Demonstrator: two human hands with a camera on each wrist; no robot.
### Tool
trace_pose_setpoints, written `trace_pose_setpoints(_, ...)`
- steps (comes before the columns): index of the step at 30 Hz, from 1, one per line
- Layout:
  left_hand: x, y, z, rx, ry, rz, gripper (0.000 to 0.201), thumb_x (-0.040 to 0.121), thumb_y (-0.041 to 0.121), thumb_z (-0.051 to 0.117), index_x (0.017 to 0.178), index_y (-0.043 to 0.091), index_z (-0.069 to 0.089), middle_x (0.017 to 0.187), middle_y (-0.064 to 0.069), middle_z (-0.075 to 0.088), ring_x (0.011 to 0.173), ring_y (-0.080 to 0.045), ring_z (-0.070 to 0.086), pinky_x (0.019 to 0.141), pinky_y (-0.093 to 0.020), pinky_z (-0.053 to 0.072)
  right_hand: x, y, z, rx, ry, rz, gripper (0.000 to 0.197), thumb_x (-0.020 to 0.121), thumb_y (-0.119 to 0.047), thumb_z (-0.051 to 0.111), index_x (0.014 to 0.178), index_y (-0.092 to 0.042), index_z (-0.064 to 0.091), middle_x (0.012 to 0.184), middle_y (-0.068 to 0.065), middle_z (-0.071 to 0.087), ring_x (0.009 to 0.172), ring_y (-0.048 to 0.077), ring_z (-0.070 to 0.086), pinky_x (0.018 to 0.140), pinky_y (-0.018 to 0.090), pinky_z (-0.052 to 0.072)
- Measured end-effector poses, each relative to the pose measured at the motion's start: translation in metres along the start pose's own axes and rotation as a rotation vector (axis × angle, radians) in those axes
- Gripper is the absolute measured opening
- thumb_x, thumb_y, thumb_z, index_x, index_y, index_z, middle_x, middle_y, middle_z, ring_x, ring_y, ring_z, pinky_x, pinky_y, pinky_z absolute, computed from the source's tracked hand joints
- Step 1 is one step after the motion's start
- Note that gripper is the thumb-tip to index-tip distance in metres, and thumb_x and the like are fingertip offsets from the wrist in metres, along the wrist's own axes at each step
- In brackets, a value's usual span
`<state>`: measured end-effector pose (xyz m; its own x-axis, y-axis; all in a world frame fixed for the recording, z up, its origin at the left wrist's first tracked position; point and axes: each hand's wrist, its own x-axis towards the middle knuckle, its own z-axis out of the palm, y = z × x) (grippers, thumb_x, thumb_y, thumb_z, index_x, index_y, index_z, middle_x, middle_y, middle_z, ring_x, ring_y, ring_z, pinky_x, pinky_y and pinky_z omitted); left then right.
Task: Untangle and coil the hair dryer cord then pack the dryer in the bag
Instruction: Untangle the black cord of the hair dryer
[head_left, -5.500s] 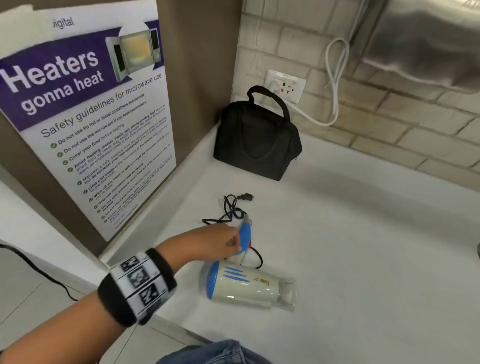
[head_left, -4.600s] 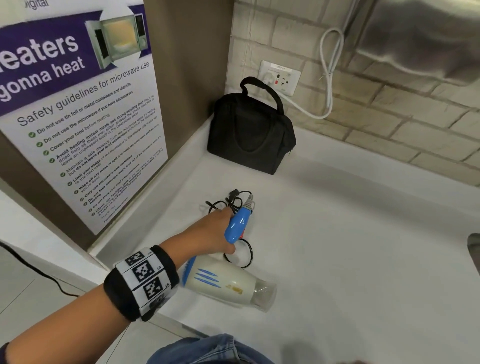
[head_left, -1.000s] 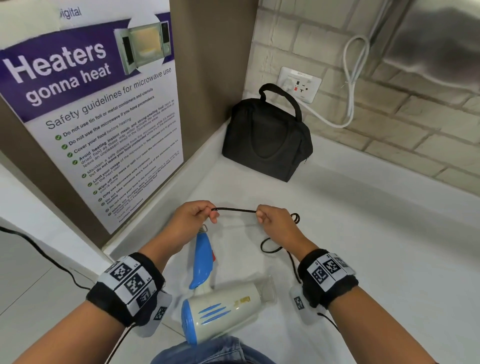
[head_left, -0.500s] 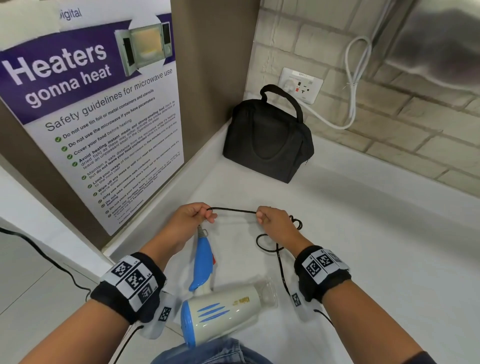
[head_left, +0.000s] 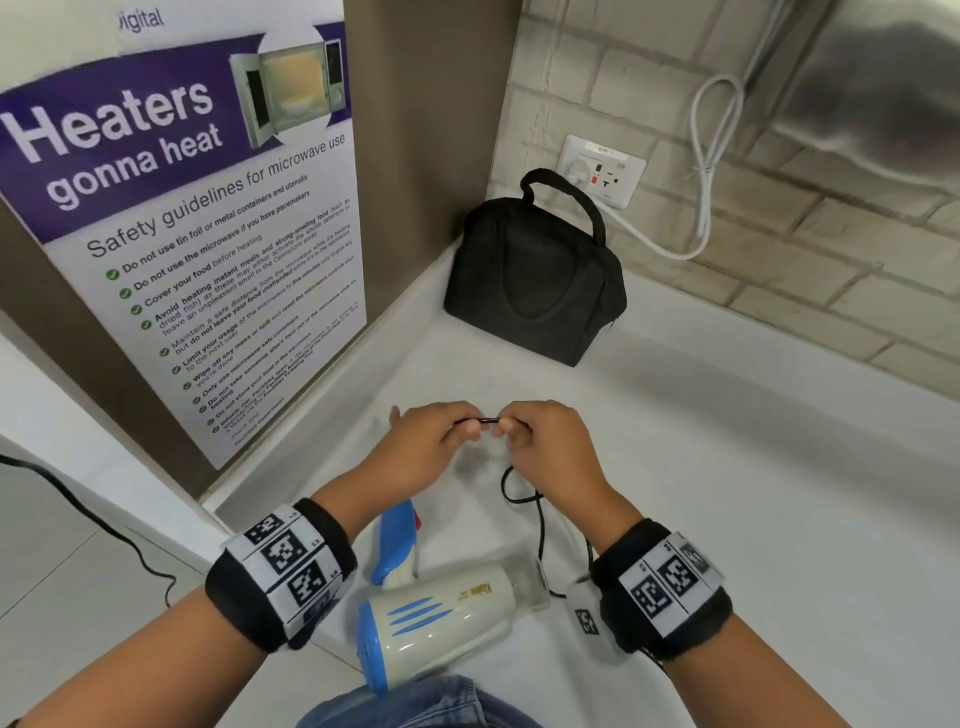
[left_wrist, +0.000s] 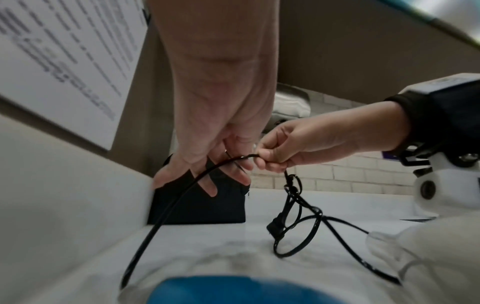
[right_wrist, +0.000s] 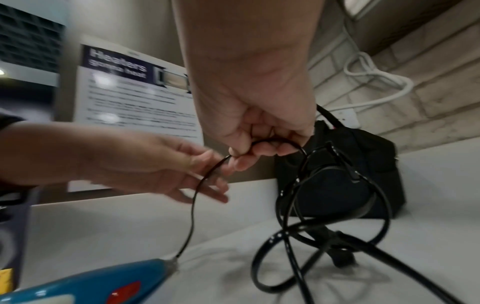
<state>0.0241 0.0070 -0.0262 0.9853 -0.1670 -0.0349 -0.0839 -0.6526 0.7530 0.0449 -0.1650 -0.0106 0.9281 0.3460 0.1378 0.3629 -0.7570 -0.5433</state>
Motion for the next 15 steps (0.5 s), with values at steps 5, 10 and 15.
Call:
trace_pose_setpoints(5,-0.006,0.023,-0.004,0.088,0.038,-0.018,0.032,0.088,-0.002,0.038,0.082,0.017,0.063,0.084,0.003,0.068,0.071,-0.004,0.051,0.116,-0.044,0.001,-0.008,-0.01,-0.002,-0.031,-0.002,-0.063,0.025,0.084,-0.003,0.054,0.072,-0.018,0.07,0.071,-0.005,0.07,0.076,0.02,0.056,0.083,0.036,0.045)
trace_pose_setpoints(10,-0.02,0.02,-0.002,-0.009,0.04,-0.006,0.037,0.083,-0.01,0.037,0.075,0.019,0.057,0.074,0.004,0.06,0.065,-0.004,0.049,0.116,-0.036,-0.001,-0.011,-0.01,0.001,-0.073,-0.034,-0.021,0.029,0.087,-0.012,0.054,0.069,-0.032,0.066,0.059,-0.024,0.051,0.089,0.006,0.044,0.087,0.027,0.015)
trace_pose_setpoints(15,-0.026,0.006,-0.003,-0.062,0.09,0.007,0.043,0.088,-0.007,0.039,0.067,0.026,0.056,0.058,0.017,0.058,0.071,0.009,0.054,0.114,-0.032,0.001,-0.01,-0.004,0.008,-0.128,-0.033,0.017,0.03,0.084,-0.008,0.052,0.068,-0.031,0.064,0.063,-0.023,0.049,0.093,0.004,0.036,0.081,0.024,0.006)
